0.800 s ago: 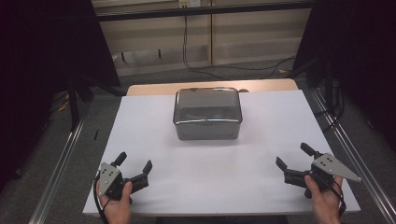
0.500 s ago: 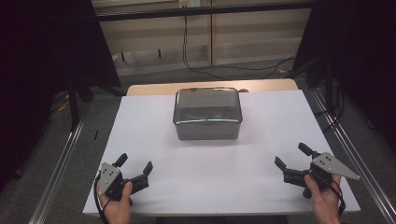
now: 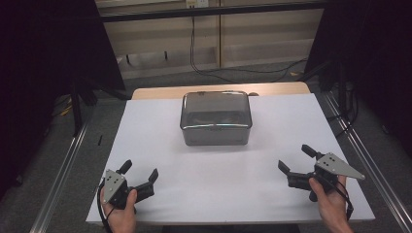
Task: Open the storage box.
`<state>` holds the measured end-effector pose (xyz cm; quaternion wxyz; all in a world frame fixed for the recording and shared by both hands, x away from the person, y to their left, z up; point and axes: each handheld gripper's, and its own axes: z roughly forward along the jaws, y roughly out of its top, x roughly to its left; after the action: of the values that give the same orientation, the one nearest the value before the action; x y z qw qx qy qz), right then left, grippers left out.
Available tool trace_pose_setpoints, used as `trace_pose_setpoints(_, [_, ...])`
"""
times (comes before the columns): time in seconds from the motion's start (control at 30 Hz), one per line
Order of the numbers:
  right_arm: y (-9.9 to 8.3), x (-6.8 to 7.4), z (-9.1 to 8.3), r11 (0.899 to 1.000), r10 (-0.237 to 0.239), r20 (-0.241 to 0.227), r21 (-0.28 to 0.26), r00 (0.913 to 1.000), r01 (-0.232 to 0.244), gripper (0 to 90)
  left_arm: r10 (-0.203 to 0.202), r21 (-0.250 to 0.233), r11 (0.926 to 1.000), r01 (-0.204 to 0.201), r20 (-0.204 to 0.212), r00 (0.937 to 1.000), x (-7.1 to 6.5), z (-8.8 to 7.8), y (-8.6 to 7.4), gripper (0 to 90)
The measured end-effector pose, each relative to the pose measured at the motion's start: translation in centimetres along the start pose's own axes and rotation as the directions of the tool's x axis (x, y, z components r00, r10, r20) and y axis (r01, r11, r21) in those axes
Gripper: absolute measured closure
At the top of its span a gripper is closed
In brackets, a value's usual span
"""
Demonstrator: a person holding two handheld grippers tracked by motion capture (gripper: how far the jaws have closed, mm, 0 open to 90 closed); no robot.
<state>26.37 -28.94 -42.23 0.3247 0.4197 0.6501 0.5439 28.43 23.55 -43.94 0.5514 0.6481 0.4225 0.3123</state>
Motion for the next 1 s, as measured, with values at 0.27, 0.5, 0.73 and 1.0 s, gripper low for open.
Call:
trace_pose_setpoints(0.27, [0.1, 1.0, 1.8, 1.000, -0.010, -0.032, 0.005, 0.9995, 0.010, 2.1, 0.008, 0.008, 0.9999, -0.008, 0.020, 0.9998, -0.2, -0.1, 0.1, 3.9])
trace_pose_setpoints(0.5, [1.3, 1.6, 3.1, 0.999, -0.025, -0.044, -0.021, 0.9987, 0.024, 1.8, 0.016, -0.002, 0.9999, -0.016, 0.018, 0.9997, -0.3, -0.2, 0.1, 3.9])
trace_pose_setpoints(0.73, [2.4, 2.9, 5.0, 0.998, -0.059, -0.099, -0.014, 0.9933, 0.058, 0.0, 0.001, -0.001, 1.0000, -0.001, 0.021, 0.9998, -0.3, -0.1, 0.1, 3.8])
trace_pose_setpoints(1.0, [3.2, 3.6, 6.6, 0.996, -0.084, -0.108, -0.018, 0.9906, 0.082, 0.0, 0.002, -0.002, 1.0000, -0.002, 0.019, 0.9998, -0.2, -0.3, 0.1, 3.8])
